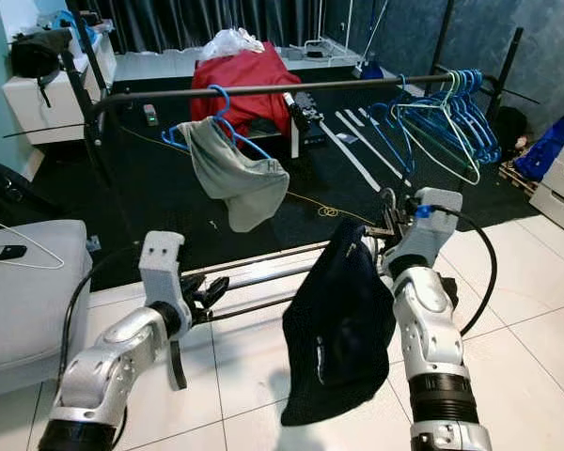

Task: Hang hanger

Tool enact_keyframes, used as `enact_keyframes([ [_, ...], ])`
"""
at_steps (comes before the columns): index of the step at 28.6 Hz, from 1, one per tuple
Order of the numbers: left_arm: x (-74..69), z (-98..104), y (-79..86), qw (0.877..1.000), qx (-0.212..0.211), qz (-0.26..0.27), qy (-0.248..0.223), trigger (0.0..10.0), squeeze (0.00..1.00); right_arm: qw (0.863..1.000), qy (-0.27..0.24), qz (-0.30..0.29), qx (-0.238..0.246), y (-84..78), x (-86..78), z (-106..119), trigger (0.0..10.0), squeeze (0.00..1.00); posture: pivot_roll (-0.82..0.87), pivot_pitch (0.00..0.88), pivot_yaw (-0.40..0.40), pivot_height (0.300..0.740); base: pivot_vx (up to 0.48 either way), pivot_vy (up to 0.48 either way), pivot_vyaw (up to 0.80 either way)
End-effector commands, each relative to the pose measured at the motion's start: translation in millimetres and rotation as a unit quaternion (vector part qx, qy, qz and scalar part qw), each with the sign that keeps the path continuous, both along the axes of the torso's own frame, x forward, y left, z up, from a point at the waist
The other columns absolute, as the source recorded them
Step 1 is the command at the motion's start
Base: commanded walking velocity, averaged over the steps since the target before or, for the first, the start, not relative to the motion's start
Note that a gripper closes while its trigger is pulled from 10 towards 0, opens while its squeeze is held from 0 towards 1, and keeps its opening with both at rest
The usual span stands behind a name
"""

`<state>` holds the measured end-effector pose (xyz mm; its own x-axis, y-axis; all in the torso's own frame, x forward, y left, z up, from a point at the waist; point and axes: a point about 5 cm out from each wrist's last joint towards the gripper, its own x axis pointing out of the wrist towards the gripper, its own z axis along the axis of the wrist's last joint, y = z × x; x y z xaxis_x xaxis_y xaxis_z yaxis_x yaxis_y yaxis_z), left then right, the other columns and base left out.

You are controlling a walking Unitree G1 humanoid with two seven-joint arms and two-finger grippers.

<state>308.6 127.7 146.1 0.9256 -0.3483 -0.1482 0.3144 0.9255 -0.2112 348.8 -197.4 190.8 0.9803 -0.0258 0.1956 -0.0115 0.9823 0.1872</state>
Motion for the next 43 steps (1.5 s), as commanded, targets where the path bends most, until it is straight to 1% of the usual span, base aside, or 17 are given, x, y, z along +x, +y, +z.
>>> enact_keyframes([
  [1,-5.5,-5.0,-7.8,0.999,-0.011,-0.029,0.013,10.0,0.00,1.000,-0.014,-0.001,0.013,-0.5,-0.1,5.8,10.0,0.00,-0.12,0.061,-0.048,0.740,0.000,0.000,0.00],
  [7,-9.4,-8.2,-14.1,0.998,-0.022,-0.054,0.028,10.0,0.00,0.999,0.032,0.040,0.006,7.7,4.4,-3.3,10.0,0.00,-0.12,0.053,-0.054,0.740,0.000,0.000,0.00],
  [9,-0.3,-10.6,2.2,0.999,-0.041,0.034,0.012,10.0,0.00,0.995,0.090,0.048,0.023,7.1,-1.5,-24.4,10.0,0.00,-0.11,0.047,-0.060,0.740,0.000,0.000,0.00],
  [10,-0.3,-10.6,2.2,0.999,-0.041,0.034,0.012,10.0,0.00,0.995,0.090,0.048,0.023,7.1,-1.5,-24.4,10.0,0.00,-0.11,0.047,-0.060,0.740,0.000,0.000,0.00],
  [11,3.3,-9.8,15.4,0.995,-0.040,0.094,-0.020,10.0,0.00,0.993,0.108,0.040,0.027,3.9,-5.8,-32.8,10.0,0.00,-0.11,0.037,-0.064,0.740,0.000,0.000,0.00],
  [12,3.3,-9.8,15.4,0.995,-0.040,0.094,-0.020,10.0,0.00,0.993,0.108,0.040,0.027,3.9,-5.8,-32.8,10.0,0.00,-0.11,0.037,-0.064,0.740,0.000,0.000,0.00],
  [14,5.4,-12.2,38.1,0.979,-0.011,0.199,-0.044,10.0,0.00,0.987,0.154,0.013,0.041,-5.5,-12.8,-48.5,10.0,0.00,-0.11,0.031,-0.066,0.740,0.000,0.000,0.00],
  [17,4.6,-13.2,44.4,0.972,0.002,0.231,-0.045,10.0,0.00,0.982,0.179,-0.010,0.051,-11.9,-16.4,-55.8,10.0,0.00,-0.11,0.028,-0.069,0.740,0.000,0.000,0.00],
  [18,4.0,-18.7,46.7,0.968,0.023,0.248,-0.012,10.0,0.00,0.980,0.193,-0.026,0.052,-16.1,-18.5,-60.0,10.0,0.00,-0.11,0.027,-0.068,0.740,0.000,0.000,0.00],
  [20,4.1,-20.9,43.1,0.976,0.044,0.214,0.014,10.0,0.00,0.982,0.183,-0.031,0.034,-18.1,-18.8,-58.9,10.0,0.00,-0.11,0.027,-0.065,0.740,0.000,0.000,0.00],
  [21,4.1,-20.9,43.1,0.976,0.044,0.214,0.014,10.0,0.00,0.982,0.183,-0.031,0.034,-18.1,-18.8,-58.9,10.0,0.00,-0.11,0.027,-0.065,0.740,0.000,0.000,0.00],
  [24,3.7,-20.8,33.1,0.989,0.030,0.139,0.028,10.0,0.00,0.988,0.154,-0.029,0.001,-17.4,-16.4,-51.8,10.0,0.00,-0.11,0.027,-0.063,0.740,0.000,0.000,0.00],
  [26,3.7,-20.8,33.1,0.989,0.030,0.139,0.028,10.0,0.00,0.988,0.154,-0.029,0.001,-17.4,-16.4,-51.8,10.0,0.00,-0.11,0.027,-0.063,0.740,0.000,0.000,0.00],
  [28,3.6,-19.1,29.5,0.992,0.029,0.123,0.023,10.0,0.00,0.991,0.129,-0.022,-0.010,-14.9,-14.3,-44.5,10.0,0.00,-0.10,0.025,-0.058,0.740,0.000,0.000,0.00],
  [30,4.5,-15.9,21.8,0.993,0.036,0.111,-0.004,10.0,0.00,0.997,0.070,-0.010,-0.018,-11.3,-12.6,-28.6,10.0,0.00,-0.10,0.020,-0.054,0.740,0.000,0.000,0.00],
  [32,5.5,-14.6,19.1,0.993,0.035,0.109,-0.017,10.0,0.00,0.998,0.057,-0.009,-0.014,-13.1,-12.0,-23.9,10.0,0.00,-0.10,0.018,-0.054,0.740,0.000,0.000,0.00],
  [43,7.9,1.1,17.5,0.993,0.013,0.100,-0.059,10.0,0.00,0.999,0.039,-0.007,-0.004,-16.1,-15.0,-17.4,10.0,0.00,-0.11,0.007,-0.049,0.740,0.000,0.000,0.00],
])
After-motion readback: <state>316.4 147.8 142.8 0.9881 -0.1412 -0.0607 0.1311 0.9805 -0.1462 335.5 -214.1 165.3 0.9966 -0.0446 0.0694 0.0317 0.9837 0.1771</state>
